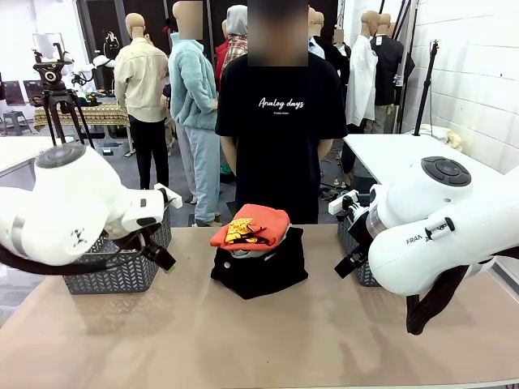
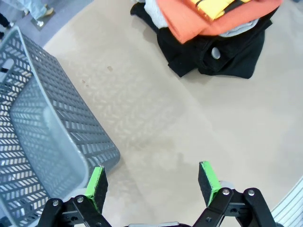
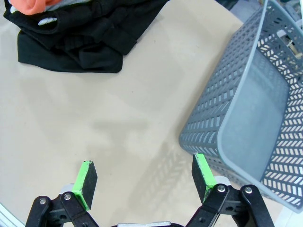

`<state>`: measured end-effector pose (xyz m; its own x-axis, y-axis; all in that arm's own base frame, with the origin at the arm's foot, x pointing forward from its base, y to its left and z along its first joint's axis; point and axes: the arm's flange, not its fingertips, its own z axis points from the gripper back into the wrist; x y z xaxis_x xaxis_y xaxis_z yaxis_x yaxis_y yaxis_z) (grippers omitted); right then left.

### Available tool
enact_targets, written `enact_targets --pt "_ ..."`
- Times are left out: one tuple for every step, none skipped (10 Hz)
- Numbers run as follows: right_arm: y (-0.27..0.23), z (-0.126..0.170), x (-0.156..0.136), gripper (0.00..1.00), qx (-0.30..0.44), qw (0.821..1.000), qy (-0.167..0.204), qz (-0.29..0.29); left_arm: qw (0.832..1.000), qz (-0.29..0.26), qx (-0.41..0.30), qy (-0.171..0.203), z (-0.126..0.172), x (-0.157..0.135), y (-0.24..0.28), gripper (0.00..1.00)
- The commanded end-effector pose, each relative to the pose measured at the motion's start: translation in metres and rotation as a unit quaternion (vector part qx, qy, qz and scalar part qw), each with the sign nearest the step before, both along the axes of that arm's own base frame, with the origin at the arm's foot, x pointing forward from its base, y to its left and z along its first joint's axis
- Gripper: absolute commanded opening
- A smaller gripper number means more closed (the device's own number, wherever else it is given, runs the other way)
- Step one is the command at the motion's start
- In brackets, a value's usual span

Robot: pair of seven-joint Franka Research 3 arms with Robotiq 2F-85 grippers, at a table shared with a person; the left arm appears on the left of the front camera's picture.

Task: Sort the tops and bottoms.
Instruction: Lift clothes from the center of the table with your left hand.

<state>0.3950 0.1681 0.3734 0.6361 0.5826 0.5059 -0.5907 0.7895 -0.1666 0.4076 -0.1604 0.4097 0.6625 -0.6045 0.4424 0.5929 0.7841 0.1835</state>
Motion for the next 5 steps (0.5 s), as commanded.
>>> enact_targets --pt "0.0 0.0 0.0 1.0 0.001 1.0 0.001 -0.001 0.999 -0.018 0.027 -0.018 0.037 0.002 -0.004 1.0" --pt "0.0 0.0 0.0 1.0 0.001 1.0 0.001 -0.001 0.998 -0.042 0.03 -0.025 0.052 0.005 -0.011 1.0" --pt "0.0 0.0 0.0 1.0 0.001 1.0 0.001 -0.001 0.997 -0.058 0.035 -0.038 0.062 0.008 -0.02 1.0" --pt "0.0 0.0 0.0 1.0 0.001 1.0 0.001 -0.001 0.995 -0.081 0.03 -0.045 0.069 0.011 -0.026 1.0" --pt "0.0 0.0 0.0 1.0 0.001 1.0 0.001 -0.001 0.993 -0.107 0.034 -0.047 0.07 0.012 -0.027 1.0"
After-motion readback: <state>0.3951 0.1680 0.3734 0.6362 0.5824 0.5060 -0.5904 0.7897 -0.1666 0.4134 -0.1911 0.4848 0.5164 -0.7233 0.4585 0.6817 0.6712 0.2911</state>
